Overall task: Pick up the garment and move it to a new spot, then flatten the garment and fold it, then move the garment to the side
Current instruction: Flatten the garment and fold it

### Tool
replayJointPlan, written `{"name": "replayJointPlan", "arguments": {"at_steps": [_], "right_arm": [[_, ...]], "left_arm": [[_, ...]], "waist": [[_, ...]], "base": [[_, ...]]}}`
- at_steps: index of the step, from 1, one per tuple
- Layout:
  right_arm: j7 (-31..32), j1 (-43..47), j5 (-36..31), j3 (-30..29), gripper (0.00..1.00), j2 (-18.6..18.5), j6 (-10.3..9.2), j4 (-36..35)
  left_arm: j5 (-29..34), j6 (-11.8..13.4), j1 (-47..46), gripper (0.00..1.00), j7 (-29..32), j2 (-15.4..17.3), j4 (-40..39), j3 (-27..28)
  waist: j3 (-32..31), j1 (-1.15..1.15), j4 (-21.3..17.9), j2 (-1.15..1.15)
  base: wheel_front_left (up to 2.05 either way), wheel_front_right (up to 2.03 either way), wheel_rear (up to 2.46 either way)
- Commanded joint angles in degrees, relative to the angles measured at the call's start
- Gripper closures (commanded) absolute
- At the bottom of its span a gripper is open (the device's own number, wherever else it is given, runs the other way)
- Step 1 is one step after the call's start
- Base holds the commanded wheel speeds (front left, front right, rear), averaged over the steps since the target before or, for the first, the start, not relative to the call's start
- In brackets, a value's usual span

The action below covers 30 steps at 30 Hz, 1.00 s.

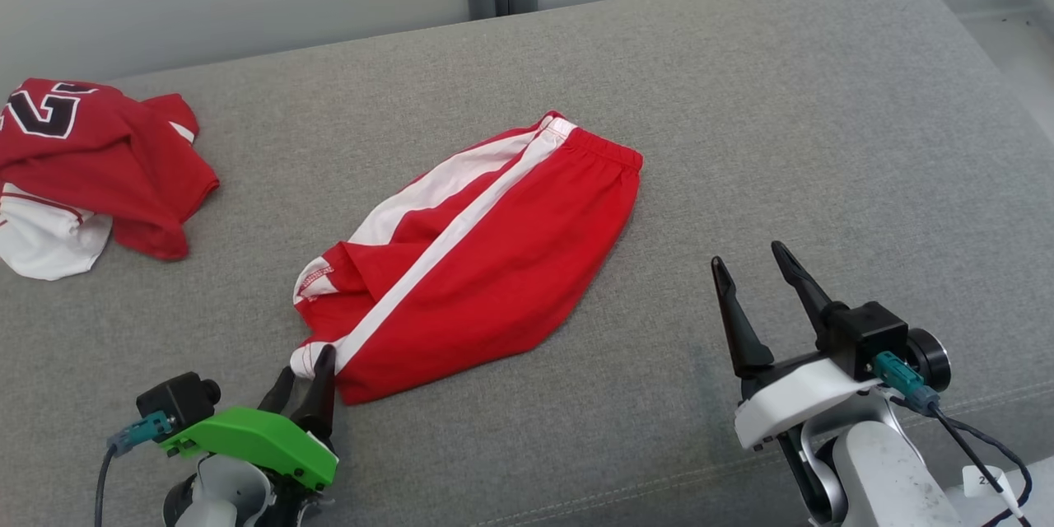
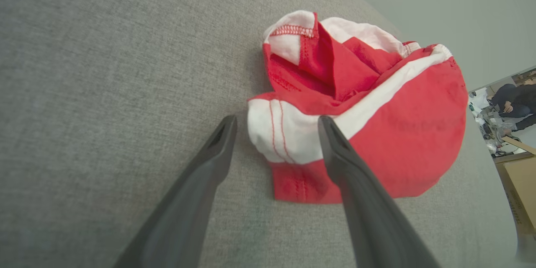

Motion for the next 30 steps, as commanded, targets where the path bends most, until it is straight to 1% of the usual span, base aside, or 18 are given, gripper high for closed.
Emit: {"name": "replayJointPlan", "arguments": {"at_steps": [1,6,7,9,10,11,13,14,15,17,21,25,28,30], "right_arm": [[-0.21,-0.76,-0.65,0.02,0.00,-0.19,0.00,-0.08],[-0.21,-1.10,-0.71,0.04,0.00,-0.19,0.00,-0.20],[-0.21,-1.09,-0.75,-0.05,0.00,-0.20,0.00,-0.23],[-0.21,-1.16,-0.78,-0.21,0.00,-0.19,0.00,-0.21],[-0.21,-1.18,-0.81,-0.23,0.00,-0.19,0.00,-0.18],[-0.21,-1.22,-0.80,-0.25,0.00,-0.19,0.00,-0.18],[-0.21,-1.29,-0.63,-0.26,0.00,-0.19,0.00,-0.25],[-0.21,-1.32,-0.61,-0.28,0.00,-0.19,0.00,-0.29],[-0.21,-1.34,-0.57,-0.28,0.00,-0.19,0.00,-0.30],[-0.21,-1.24,-0.45,-0.23,0.00,-0.19,0.00,-0.40],[-0.21,-1.53,-0.28,-0.37,0.00,-0.19,0.00,-0.37],[-0.21,-3.09,-1.19,-0.79,0.00,-0.19,0.00,0.58],[0.08,-5.66,-1.89,-1.33,0.00,-0.19,0.00,2.01],[1.65,-8.41,-2.45,-1.57,0.00,-0.18,0.00,3.36]], "left_arm": [[-1.06,-0.24,-0.99,0.00,-0.32,0.27,0.16,-0.55],[-4.08,-0.24,-1.85,0.00,-0.94,1.00,-0.29,-3.56],[-4.80,-0.23,-1.88,0.02,-1.11,1.10,-0.74,-4.10],[-5.64,-0.21,-1.91,0.21,-1.59,1.70,-1.25,-5.14],[-6.04,-0.22,-1.94,0.34,-1.79,1.90,-1.47,-5.63],[-6.52,-0.22,-1.98,0.51,-2.04,1.99,-1.74,-6.07],[-7.94,-0.22,-2.07,0.63,-2.47,1.95,-2.67,-7.02],[-8.35,-0.22,-2.08,0.73,-2.68,2.23,-2.97,-7.31],[-8.71,-0.22,-2.06,0.78,-2.87,2.60,-3.17,-7.55],[-9.14,-0.22,-1.96,1.00,-3.20,3.06,-3.76,-8.23],[-9.49,-0.22,-1.04,1.00,-4.24,4.47,-5.72,-9.76],[-7.45,-0.22,-0.42,1.00,-6.72,6.10,-8.00,-11.24],[-6.27,-0.22,-0.08,1.00,-8.41,5.95,-9.10,-12.19],[-5.21,-0.15,-0.09,1.00,-9.34,5.36,-9.78,-12.96]], "waist": [[0.28,0.00,0.03,0.00],[0.97,0.00,0.13,0.00],[1.08,0.00,0.20,0.00],[1.27,0.00,0.33,0.00],[1.32,0.00,0.39,0.00],[1.41,0.00,0.43,0.00],[1.49,0.00,0.53,0.00],[1.53,0.00,0.60,0.00],[1.57,0.00,0.66,0.00],[1.65,0.00,0.78,0.00],[1.86,0.00,1.10,0.00],[2.04,0.00,1.69,0.00],[2.25,0.00,2.36,0.00],[2.50,0.00,2.97,0.00]], "base": [[0.00,0.00,0.00],[0.00,0.00,0.00],[0.00,0.00,0.00],[0.00,0.00,0.00],[0.00,0.00,0.00],[0.00,0.00,0.00],[0.00,0.00,0.00],[0.00,0.00,0.00],[0.00,0.00,0.00],[0.00,0.00,0.00],[0.00,0.00,0.00],[0.00,0.00,0.00],[0.00,0.00,0.00],[0.00,0.00,0.00]]}}
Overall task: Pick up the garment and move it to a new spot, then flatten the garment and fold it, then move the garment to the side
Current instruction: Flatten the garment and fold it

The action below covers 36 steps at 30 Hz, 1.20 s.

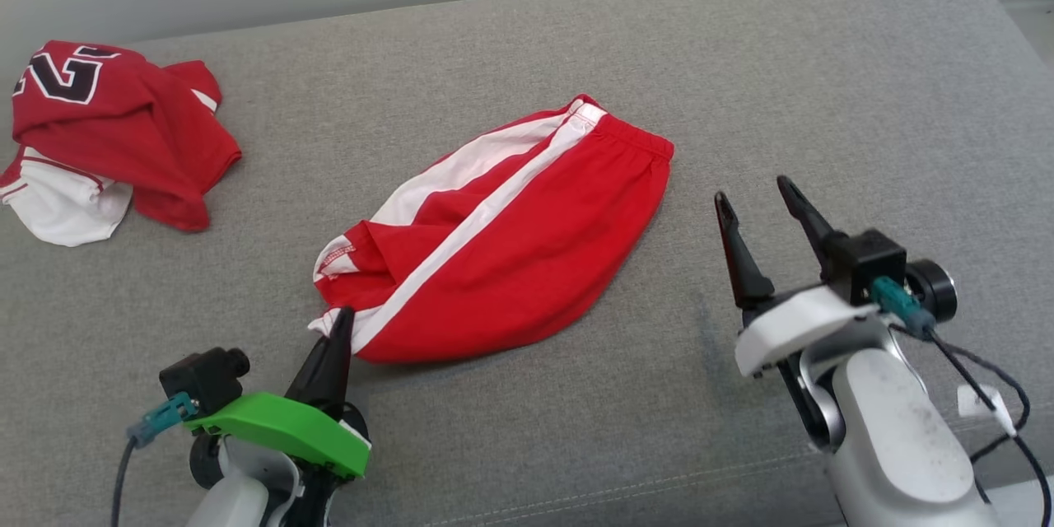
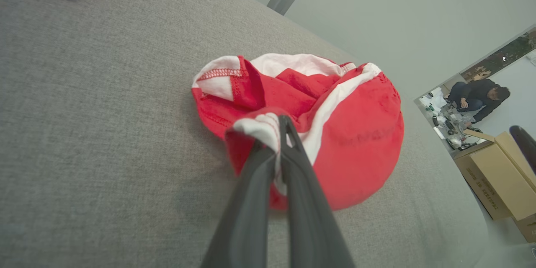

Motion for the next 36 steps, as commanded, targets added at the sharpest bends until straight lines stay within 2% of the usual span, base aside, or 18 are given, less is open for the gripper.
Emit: {"name": "replayJointPlan", "arguments": {"at_steps": [1,5,10,11,20,29,36], "right_arm": [[1.42,-2.67,-0.71,0.10,0.00,-0.31,0.00,0.98],[7.44,-10.09,1.45,2.73,0.00,-1.73,0.00,5.47],[16.57,-19.38,7.27,9.48,0.00,-5.04,-0.01,12.56],[16.57,-19.38,7.27,9.48,0.00,-5.04,-0.01,12.56],[31.14,-33.16,20.56,21.36,0.00,-11.95,-0.01,21.01],[36.96,-40.58,26.95,27.76,0.00,-17.75,-0.01,27.50],[38.16,-43.31,31.66,32.81,0.00,-19.50,-0.01,29.46]], "left_arm": [[1.05,0.08,0.37,1.00,-0.71,-0.61,-0.46,-0.47],[3.21,0.78,-0.79,1.00,-2.22,-2.13,-0.50,-2.19],[5.72,1.03,-2.57,1.00,-3.80,-4.47,0.45,-4.12],[5.72,1.03,-2.57,1.00,-3.80,-4.47,0.45,-4.12],[8.36,0.44,-6.13,1.00,-5.17,-7.62,2.69,-7.71],[8.62,0.00,-9.63,1.00,-5.97,-9.38,3.85,-11.27],[8.18,-0.10,-11.16,1.00,-6.37,-9.80,4.30,-12.99]], "waist": [[0.45,0.00,0.80,0.00],[1.26,0.00,2.56,0.00],[2.64,0.00,5.32,0.00],[2.64,0.00,5.32,0.00],[5.61,0.00,11.02,0.00],[9.40,0.00,16.21,0.00],[11.51,0.00,18.10,0.00]], "base": [[0.00,0.00,0.00],[0.00,0.00,0.00],[0.00,0.00,0.00],[0.00,0.00,0.00],[0.00,0.00,0.00],[0.00,0.00,0.00],[0.00,0.00,0.00]]}}
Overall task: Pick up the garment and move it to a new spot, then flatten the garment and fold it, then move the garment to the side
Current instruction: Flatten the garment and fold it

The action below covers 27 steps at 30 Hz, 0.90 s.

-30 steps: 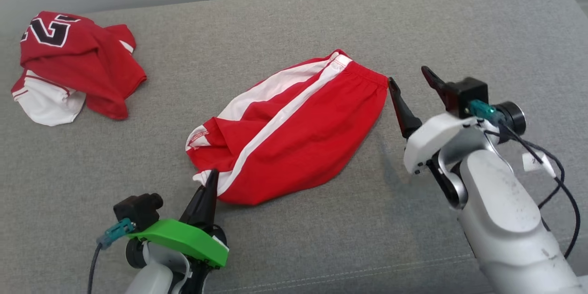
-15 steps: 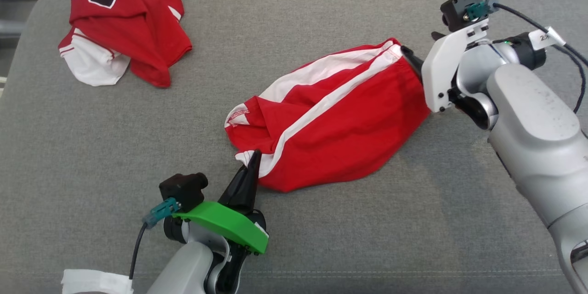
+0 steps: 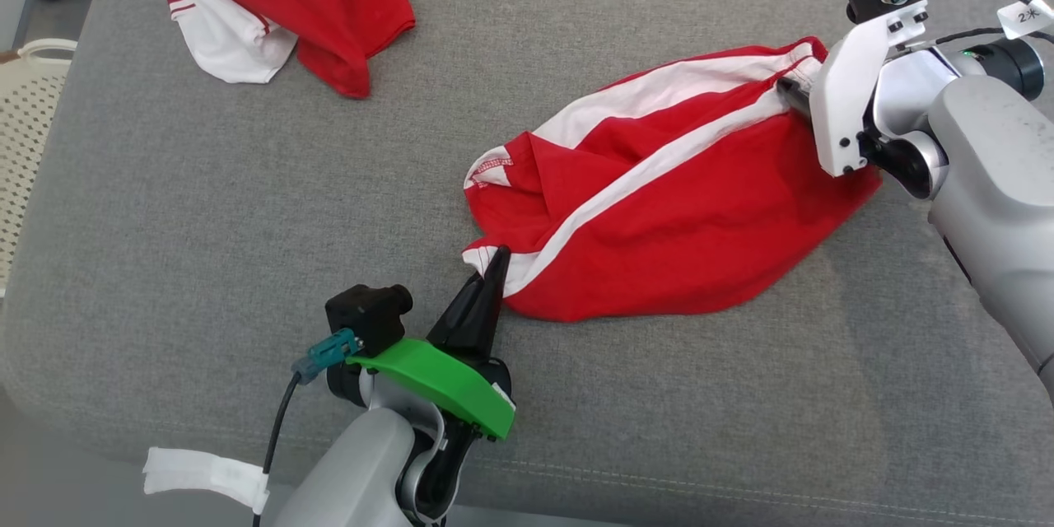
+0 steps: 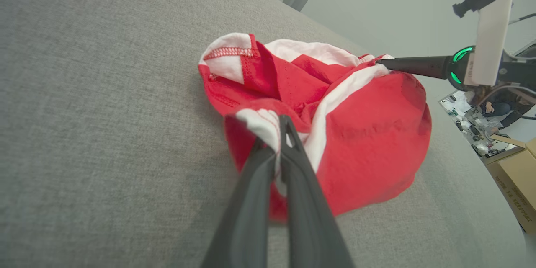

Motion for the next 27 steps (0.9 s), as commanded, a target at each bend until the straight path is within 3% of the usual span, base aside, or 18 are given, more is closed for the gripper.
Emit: {"name": "replayJointPlan", "arguments": {"at_steps": [1,6,7,9,11,12,27], "right_arm": [[0.27,-1.23,1.12,1.29,0.00,-0.60,-0.02,-0.25],[0.80,-1.92,4.08,5.62,0.00,-1.38,-0.02,-1.35],[0.78,-2.08,4.70,6.33,0.06,-1.56,-0.02,-1.47],[0.75,-2.33,5.80,7.79,0.52,-1.72,-0.02,-1.79],[0.78,-2.94,6.20,9.43,0.71,-1.96,-0.02,-2.03],[0.42,-3.38,6.17,10.22,0.98,-2.21,-0.02,-2.21],[-8.74,-2.36,13.12,13.76,1.00,-4.85,-0.02,-7.97]], "left_arm": [[-0.15,-0.18,-1.08,1.00,-0.41,-0.02,0.22,-0.29],[-0.39,-0.24,-1.32,1.00,-0.41,-0.18,0.69,-0.70],[-0.39,-0.24,-1.38,1.00,-0.43,-0.20,0.75,-0.77],[-0.46,-0.24,-1.57,1.00,-0.44,-0.21,0.90,-0.81],[-0.45,-0.25,-1.65,1.00,-0.46,-0.23,0.91,-0.58],[-0.35,-0.26,-1.65,1.00,-0.45,-0.24,0.95,-0.46],[-0.53,-0.22,1.39,1.00,-0.42,1.44,-3.18,5.91]], "waist": [[1.19,0.00,1.11,0.00],[1.17,0.00,0.98,0.00],[1.17,0.00,0.96,0.00],[1.15,0.00,0.91,0.00],[1.04,0.00,0.80,0.00],[0.94,0.00,0.71,0.00],[-2.78,0.00,-3.72,0.00]], "base": [[0.00,0.00,0.00],[0.00,0.00,0.00],[0.00,0.00,0.00],[0.00,0.00,0.00],[0.00,0.00,0.00],[0.00,0.00,0.00],[0.00,0.00,0.00]]}}
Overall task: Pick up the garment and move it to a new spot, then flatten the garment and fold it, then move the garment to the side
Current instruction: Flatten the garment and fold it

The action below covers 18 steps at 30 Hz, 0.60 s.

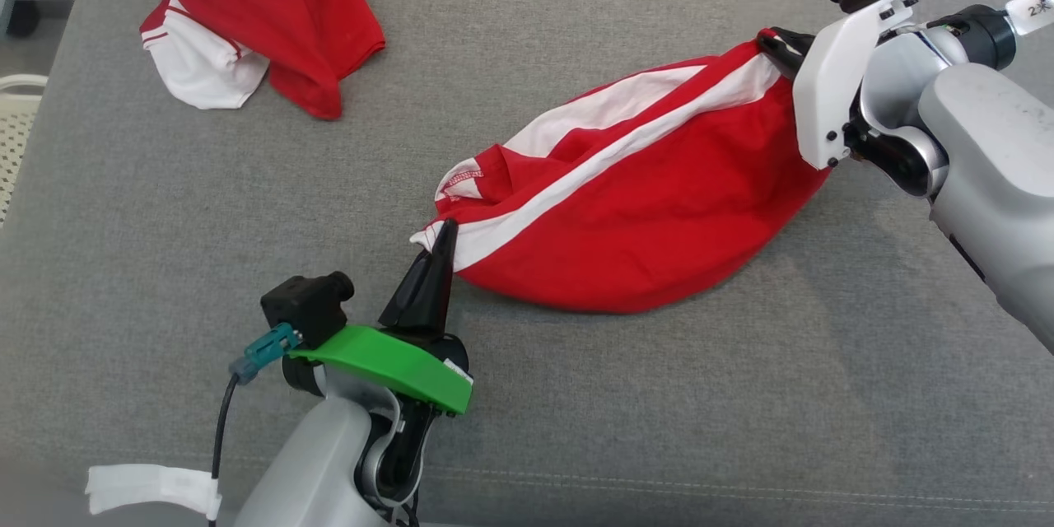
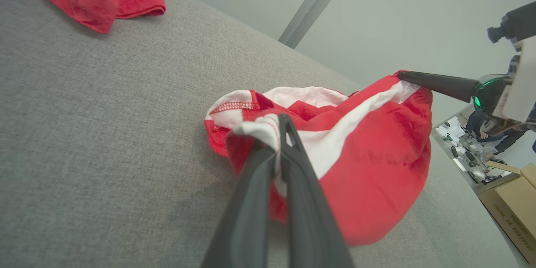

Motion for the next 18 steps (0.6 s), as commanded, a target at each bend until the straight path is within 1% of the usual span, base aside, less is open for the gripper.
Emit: {"name": "replayJointPlan", "arguments": {"at_steps": [1,10,14,18], "right_arm": [[-1.29,1.08,0.93,-0.27,1.00,-0.73,-0.02,-0.89],[-8.58,8.04,7.15,-2.66,1.00,-4.78,-0.02,-9.89],[-10.15,10.96,9.40,-4.04,1.00,-5.45,-0.02,-13.93],[-11.48,12.08,10.75,-5.91,1.00,-5.11,-0.02,-16.49]], "left_arm": [[-0.06,-0.15,0.83,1.00,-0.17,0.53,-0.74,0.59],[-0.34,0.64,4.70,1.00,-0.06,3.01,-5.86,3.18],[-0.97,1.26,5.77,1.00,0.82,4.12,-8.36,3.77],[-0.79,1.86,4.21,1.00,2.76,6.18,-11.64,4.39]], "waist": [[-1.31,0.00,-1.74,0.00],[-3.57,0.00,-6.34,0.00],[-4.33,0.00,-8.28,0.00],[-5.61,0.00,-9.91,0.00]], "base": [[0.00,0.00,0.00],[0.00,0.00,0.00],[0.00,0.00,0.00],[0.00,0.00,0.00]]}}
